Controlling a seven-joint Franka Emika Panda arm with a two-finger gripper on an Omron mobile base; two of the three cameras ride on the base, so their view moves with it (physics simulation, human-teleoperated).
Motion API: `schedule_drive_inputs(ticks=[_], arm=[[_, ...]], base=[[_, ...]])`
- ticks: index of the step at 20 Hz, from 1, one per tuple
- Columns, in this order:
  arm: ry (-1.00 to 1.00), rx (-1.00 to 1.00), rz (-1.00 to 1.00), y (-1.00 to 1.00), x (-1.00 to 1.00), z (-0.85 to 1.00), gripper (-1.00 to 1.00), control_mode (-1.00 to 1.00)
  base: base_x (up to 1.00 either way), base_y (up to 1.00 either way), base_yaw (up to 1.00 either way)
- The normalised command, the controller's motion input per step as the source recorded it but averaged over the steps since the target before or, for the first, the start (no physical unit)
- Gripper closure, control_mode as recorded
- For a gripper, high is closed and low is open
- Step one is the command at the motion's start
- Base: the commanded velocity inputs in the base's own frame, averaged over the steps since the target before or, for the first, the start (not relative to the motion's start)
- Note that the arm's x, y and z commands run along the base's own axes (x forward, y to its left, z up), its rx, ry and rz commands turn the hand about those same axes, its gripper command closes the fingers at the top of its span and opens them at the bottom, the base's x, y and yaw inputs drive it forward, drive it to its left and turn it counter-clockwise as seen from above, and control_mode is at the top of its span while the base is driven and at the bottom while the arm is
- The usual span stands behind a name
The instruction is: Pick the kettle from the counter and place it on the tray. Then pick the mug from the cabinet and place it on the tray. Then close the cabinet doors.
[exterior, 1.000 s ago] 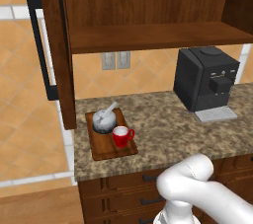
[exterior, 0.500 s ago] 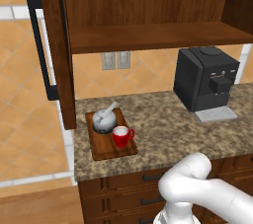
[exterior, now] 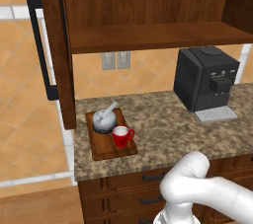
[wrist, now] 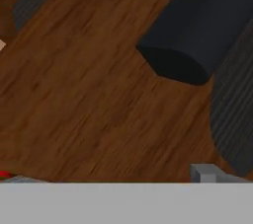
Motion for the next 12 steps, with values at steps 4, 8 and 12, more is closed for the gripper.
schedule_drive_inputs(ticks=[4, 8, 12], arm=[[-0.07, -0.27, 0.00, 0.52, 0.00, 0.35, -1.00, -1.00], [0.00, -0.23, 0.00, 0.57, 0.01, 0.24, -1.00, -1.00], [0.02, -0.20, 0.00, 0.64, 0.18, 0.10, -1.00, -1.00]], base=[[0.00, 0.00, 0.00], [0.00, 0.00, 0.00], [0.00, 0.00, 0.00]])
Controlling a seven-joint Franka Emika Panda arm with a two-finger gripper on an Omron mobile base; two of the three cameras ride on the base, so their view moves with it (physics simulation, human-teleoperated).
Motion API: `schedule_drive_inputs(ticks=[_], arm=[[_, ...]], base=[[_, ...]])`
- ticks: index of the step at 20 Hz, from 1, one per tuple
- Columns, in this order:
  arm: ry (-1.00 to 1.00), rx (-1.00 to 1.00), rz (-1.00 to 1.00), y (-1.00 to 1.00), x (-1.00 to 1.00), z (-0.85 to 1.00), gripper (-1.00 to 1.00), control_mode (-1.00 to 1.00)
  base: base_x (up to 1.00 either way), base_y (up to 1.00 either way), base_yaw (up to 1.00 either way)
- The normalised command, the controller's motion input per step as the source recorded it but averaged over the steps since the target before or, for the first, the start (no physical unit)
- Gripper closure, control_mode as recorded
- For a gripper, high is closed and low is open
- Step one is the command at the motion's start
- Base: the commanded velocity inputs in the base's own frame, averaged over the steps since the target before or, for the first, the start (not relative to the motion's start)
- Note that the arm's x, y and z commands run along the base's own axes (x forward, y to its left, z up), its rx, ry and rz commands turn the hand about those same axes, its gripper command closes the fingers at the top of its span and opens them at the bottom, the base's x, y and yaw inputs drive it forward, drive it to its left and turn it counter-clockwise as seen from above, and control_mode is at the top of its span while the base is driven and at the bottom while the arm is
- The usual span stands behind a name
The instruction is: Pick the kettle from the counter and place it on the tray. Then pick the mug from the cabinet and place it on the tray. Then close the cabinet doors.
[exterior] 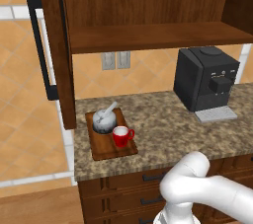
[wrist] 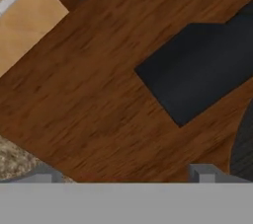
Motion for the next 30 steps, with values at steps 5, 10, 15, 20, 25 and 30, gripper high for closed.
schedule_drive_inputs(ticks=[5, 10, 15, 20, 25, 30], arm=[[0.04, -0.15, 0.00, 0.69, 0.41, 0.01, -1.00, -1.00], [0.04, -0.10, 0.00, 0.58, 0.50, 0.00, -1.00, -1.00], [0.04, -0.08, 0.00, 0.45, 0.45, 0.00, -1.00, -1.00], [0.05, -0.06, 0.00, 0.39, 0.50, 0.00, -1.00, -1.00], [0.01, -0.04, 0.00, 0.31, 0.64, 0.00, -1.00, -1.00], [0.00, -0.01, 0.00, 0.23, 0.70, 0.00, -1.00, -1.00]], base=[[0.00, 0.00, 0.00], [0.00, 0.00, 0.00], [0.00, 0.00, 0.00], [0.00, 0.00, 0.00], [0.00, 0.00, 0.00], [0.00, 0.00, 0.00]])
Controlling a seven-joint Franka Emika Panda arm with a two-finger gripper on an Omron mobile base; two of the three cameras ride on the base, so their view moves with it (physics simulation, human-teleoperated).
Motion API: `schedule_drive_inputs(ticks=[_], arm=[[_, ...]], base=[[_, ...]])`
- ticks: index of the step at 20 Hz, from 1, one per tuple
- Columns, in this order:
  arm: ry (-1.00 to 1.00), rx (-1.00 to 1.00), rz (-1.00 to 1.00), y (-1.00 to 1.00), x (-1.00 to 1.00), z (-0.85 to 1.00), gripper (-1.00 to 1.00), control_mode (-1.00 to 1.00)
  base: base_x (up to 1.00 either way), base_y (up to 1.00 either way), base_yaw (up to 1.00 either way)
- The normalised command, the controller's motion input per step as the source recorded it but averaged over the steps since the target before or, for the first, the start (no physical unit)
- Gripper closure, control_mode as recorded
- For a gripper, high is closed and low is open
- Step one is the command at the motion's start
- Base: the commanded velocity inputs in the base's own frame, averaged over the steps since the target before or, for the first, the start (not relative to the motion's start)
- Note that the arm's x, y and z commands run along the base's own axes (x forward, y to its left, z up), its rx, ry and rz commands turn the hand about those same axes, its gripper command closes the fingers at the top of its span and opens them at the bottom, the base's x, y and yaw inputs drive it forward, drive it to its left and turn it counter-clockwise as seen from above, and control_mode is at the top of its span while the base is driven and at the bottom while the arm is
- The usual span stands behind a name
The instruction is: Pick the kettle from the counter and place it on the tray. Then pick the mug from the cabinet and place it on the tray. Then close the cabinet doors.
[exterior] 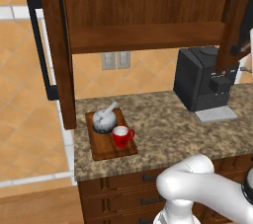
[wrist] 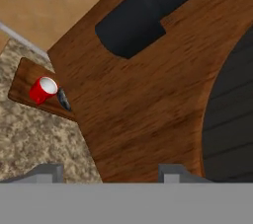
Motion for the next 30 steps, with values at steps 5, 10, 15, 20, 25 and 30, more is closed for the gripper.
schedule_drive_inputs(ticks=[5, 10, 15, 20, 25, 30], arm=[[0.00, 0.00, 0.00, 0.25, 0.74, -0.05, -1.00, -1.00], [0.00, 0.00, 0.00, 0.25, 0.77, -0.08, -1.00, -1.00], [0.00, 0.00, 0.00, 0.24, 0.79, -0.11, -1.00, -1.00], [0.00, 0.00, 0.00, 0.23, 0.78, -0.14, -1.00, -1.00], [0.00, 0.00, 0.00, 0.19, 0.76, -0.14, -1.00, -1.00], [-0.01, 0.00, 0.00, 0.17, 0.73, -0.20, -1.00, -1.00]], base=[[0.00, 0.00, 0.00], [0.00, 0.00, 0.00], [0.00, 0.00, 0.00], [0.00, 0.00, 0.00], [0.00, 0.00, 0.00], [0.00, 0.00, 0.00]])
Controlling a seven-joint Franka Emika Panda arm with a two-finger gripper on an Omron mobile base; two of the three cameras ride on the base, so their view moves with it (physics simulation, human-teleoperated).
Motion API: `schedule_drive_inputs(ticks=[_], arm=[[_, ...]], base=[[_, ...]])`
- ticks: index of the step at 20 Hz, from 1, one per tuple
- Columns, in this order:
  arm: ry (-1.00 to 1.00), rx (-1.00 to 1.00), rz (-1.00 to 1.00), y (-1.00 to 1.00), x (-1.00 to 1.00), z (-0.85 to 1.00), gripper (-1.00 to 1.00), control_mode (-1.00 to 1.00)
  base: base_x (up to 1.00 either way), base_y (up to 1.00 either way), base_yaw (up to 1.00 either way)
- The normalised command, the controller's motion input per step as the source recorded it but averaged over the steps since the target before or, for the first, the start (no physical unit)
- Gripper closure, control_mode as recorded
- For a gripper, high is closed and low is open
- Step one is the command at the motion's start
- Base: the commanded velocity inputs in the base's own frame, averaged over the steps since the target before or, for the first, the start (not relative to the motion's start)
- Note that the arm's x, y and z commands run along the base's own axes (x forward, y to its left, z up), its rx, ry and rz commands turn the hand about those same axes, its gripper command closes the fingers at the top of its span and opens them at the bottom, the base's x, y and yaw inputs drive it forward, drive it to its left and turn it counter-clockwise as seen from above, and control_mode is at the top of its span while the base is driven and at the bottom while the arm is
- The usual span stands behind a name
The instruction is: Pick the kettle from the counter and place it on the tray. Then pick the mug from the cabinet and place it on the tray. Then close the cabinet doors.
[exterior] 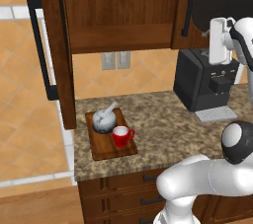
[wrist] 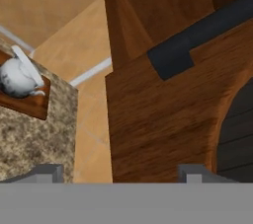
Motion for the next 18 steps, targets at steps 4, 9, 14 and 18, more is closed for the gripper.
schedule_drive_inputs(ticks=[4, 9, 14, 18], arm=[[-0.02, 0.00, 0.00, 0.17, 0.74, -0.28, -1.00, -1.00], [0.00, -0.01, 0.00, 0.18, 0.83, -0.42, -1.00, -1.00], [0.01, -0.02, -0.01, 0.24, 1.00, -0.63, -1.00, -1.00], [0.07, -0.11, 0.00, 0.28, 0.85, -0.80, -1.00, -1.00]], base=[[0.00, 0.00, 0.00], [0.00, 0.00, 0.00], [0.00, 0.00, 0.00], [0.00, 0.00, 0.00]])
